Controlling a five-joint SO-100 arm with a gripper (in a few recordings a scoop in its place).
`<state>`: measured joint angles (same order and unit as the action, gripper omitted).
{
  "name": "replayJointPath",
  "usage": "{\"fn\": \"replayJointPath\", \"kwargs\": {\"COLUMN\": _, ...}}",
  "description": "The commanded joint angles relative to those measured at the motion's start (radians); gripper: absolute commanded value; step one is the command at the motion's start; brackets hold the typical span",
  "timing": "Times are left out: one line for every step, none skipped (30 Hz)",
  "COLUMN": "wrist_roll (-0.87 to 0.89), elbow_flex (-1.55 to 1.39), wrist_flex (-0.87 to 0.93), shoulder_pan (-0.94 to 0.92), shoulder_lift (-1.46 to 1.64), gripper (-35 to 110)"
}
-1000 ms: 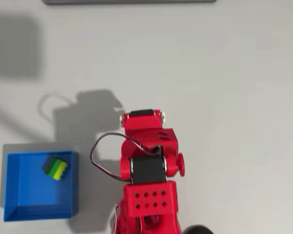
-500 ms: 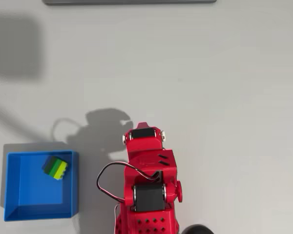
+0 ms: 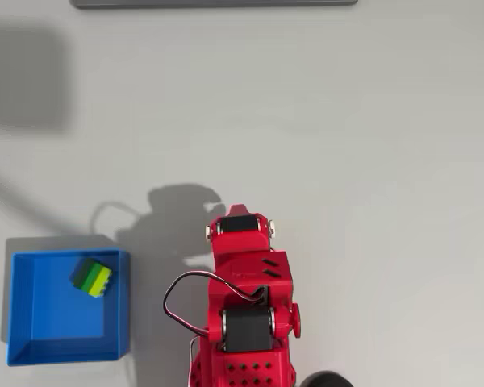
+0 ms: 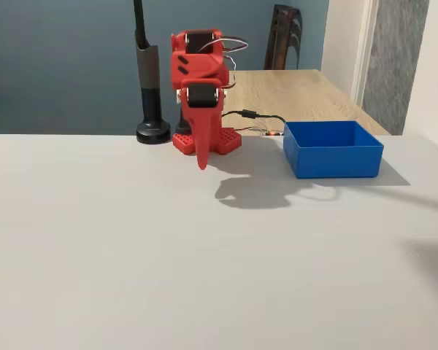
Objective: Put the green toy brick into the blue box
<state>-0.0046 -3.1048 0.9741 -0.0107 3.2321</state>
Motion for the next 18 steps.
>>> {"fn": "replayJointPath", "kwargs": {"wrist_roll": 0.002, "elbow_flex": 0.012, "wrist_flex": -0.003, "shoulder_pan": 0.000, "shoulder_lift": 0.008, "gripper": 0}}
{"fn": "replayJointPath", "kwargs": {"wrist_roll": -0.005, "elbow_flex": 0.012, "wrist_flex": -0.003, "shoulder_pan": 0.002, "shoulder_lift": 0.008, "gripper": 0}}
{"fn": "replayJointPath", "kwargs": {"wrist_roll": -0.009, "elbow_flex": 0.012, "wrist_flex": -0.003, "shoulder_pan": 0.006, "shoulder_lift": 0.008, "gripper": 0}}
{"fn": "replayJointPath", "kwargs": {"wrist_roll": -0.012, "elbow_flex": 0.012, "wrist_flex": -0.003, "shoulder_pan": 0.008, "shoulder_lift": 0.008, "gripper": 0}}
{"fn": "replayJointPath", "kwargs": {"wrist_roll": -0.014, "elbow_flex": 0.012, "wrist_flex": -0.003, "shoulder_pan": 0.009, "shoulder_lift": 0.008, "gripper": 0}}
{"fn": "replayJointPath", "kwargs": {"wrist_roll": -0.014, "elbow_flex": 0.012, "wrist_flex": -0.003, "shoulder_pan": 0.009, "shoulder_lift": 0.008, "gripper": 0}}
{"fn": "replayJointPath", "kwargs": {"wrist_roll": -0.014, "elbow_flex": 0.012, "wrist_flex": -0.002, "shoulder_pan": 0.009, "shoulder_lift": 0.008, "gripper": 0}}
{"fn": "replayJointPath", "kwargs": {"wrist_roll": -0.011, "elbow_flex": 0.012, "wrist_flex": -0.002, "shoulder_pan": 0.009, "shoulder_lift": 0.008, "gripper": 0}}
{"fn": "replayJointPath", "kwargs": {"wrist_roll": -0.009, "elbow_flex": 0.012, "wrist_flex": -0.002, "shoulder_pan": 0.008, "shoulder_lift": 0.008, "gripper": 0}}
{"fn": "replayJointPath", "kwargs": {"wrist_roll": -0.009, "elbow_flex": 0.012, "wrist_flex": -0.002, "shoulder_pan": 0.008, "shoulder_lift": 0.008, "gripper": 0}}
{"fn": "replayJointPath", "kwargs": {"wrist_roll": -0.009, "elbow_flex": 0.012, "wrist_flex": -0.002, "shoulder_pan": 0.008, "shoulder_lift": 0.008, "gripper": 0}}
{"fn": "replayJointPath", "kwargs": {"wrist_roll": -0.009, "elbow_flex": 0.012, "wrist_flex": -0.002, "shoulder_pan": 0.008, "shoulder_lift": 0.008, "gripper": 0}}
{"fn": "replayJointPath", "kwargs": {"wrist_roll": -0.009, "elbow_flex": 0.012, "wrist_flex": -0.002, "shoulder_pan": 0.008, "shoulder_lift": 0.008, "gripper": 0}}
{"fn": "replayJointPath", "kwargs": {"wrist_roll": -0.009, "elbow_flex": 0.012, "wrist_flex": -0.002, "shoulder_pan": 0.008, "shoulder_lift": 0.008, "gripper": 0}}
{"fn": "replayJointPath", "kwargs": {"wrist_roll": -0.009, "elbow_flex": 0.012, "wrist_flex": -0.002, "shoulder_pan": 0.008, "shoulder_lift": 0.008, "gripper": 0}}
{"fn": "replayJointPath", "kwargs": {"wrist_roll": -0.009, "elbow_flex": 0.012, "wrist_flex": -0.002, "shoulder_pan": 0.008, "shoulder_lift": 0.008, "gripper": 0}}
{"fn": "replayJointPath", "kwargs": {"wrist_roll": -0.008, "elbow_flex": 0.012, "wrist_flex": -0.002, "shoulder_pan": 0.008, "shoulder_lift": 0.008, "gripper": 0}}
{"fn": "replayJointPath", "kwargs": {"wrist_roll": -0.008, "elbow_flex": 0.012, "wrist_flex": -0.002, "shoulder_pan": 0.008, "shoulder_lift": 0.008, "gripper": 0}}
